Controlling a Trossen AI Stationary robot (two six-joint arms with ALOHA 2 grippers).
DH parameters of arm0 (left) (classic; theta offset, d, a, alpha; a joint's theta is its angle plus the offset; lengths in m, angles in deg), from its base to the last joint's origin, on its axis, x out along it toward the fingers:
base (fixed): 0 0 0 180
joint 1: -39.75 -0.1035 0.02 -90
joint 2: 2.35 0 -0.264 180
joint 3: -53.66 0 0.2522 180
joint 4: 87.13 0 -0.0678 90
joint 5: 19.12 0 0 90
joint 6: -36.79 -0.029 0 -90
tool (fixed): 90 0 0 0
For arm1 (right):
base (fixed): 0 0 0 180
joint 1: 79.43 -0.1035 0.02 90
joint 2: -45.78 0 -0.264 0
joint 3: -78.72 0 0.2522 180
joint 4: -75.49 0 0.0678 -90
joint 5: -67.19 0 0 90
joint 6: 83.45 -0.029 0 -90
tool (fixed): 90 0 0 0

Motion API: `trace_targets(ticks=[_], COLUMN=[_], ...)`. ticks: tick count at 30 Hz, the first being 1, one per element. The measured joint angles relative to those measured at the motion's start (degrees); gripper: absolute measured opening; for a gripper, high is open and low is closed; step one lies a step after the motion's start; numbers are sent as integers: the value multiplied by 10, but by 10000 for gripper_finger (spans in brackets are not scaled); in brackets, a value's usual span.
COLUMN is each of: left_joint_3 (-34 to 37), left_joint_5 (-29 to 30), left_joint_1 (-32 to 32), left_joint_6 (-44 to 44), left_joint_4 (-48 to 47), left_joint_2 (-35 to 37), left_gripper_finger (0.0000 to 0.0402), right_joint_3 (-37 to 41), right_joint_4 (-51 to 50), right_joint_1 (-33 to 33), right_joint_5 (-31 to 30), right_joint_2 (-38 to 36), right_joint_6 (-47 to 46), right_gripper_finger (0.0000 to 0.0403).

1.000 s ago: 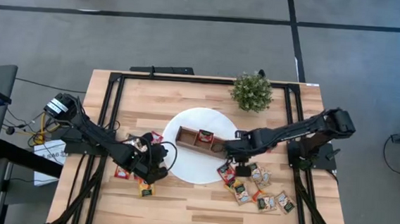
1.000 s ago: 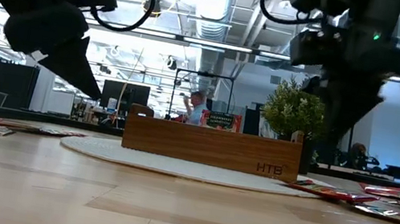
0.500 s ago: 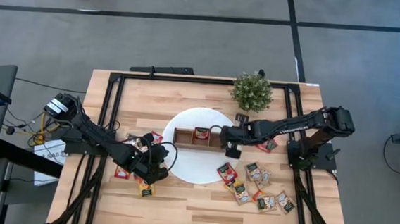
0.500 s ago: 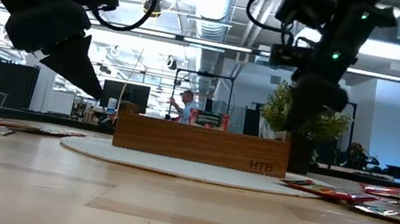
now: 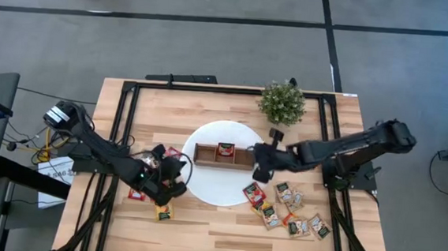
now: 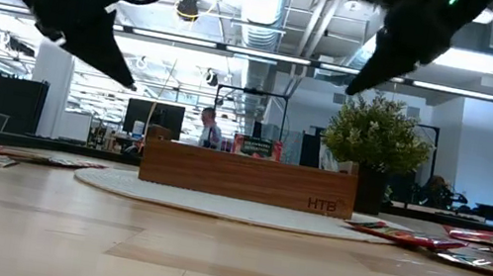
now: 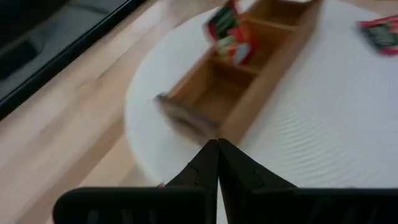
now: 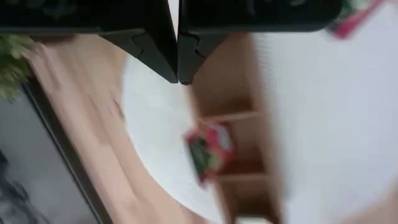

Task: Pick & Place Tea
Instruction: Put the brown tea bag into the right section of the wooden organizer

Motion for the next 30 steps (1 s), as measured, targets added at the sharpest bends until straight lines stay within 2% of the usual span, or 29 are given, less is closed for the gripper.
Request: trace_targets(ticks=[7,10,12,17,21,26,30], left_joint_3=[0,0,8,86,162,223,248], left_joint_5=[-89,-139,-156,-200,-214,-221,-213], left_joint_1=[-1,0,0,-13,-31,-42,-41], left_joint_6=[181,239,254,266,278,255,214], left_joint_4=[-233,-301,-311,-241,-157,-41,12], left_joint_2=[61,74,82,113,138,151,150], left_gripper_finger=[4,25,51,131,174,187,178], right_joint_3=[0,0,0,-1,0,0,0], right_joint_4=[70,83,104,150,180,188,187], right_joint_1=[-33,-32,-26,-17,-14,-7,-1], right_joint_5=[6,17,39,113,153,174,174], right_joint_2=[31,57,79,126,149,153,153], right_joint_6=[66,81,85,111,129,132,132], right_gripper_finger=[0,0,0,0,0,0,0])
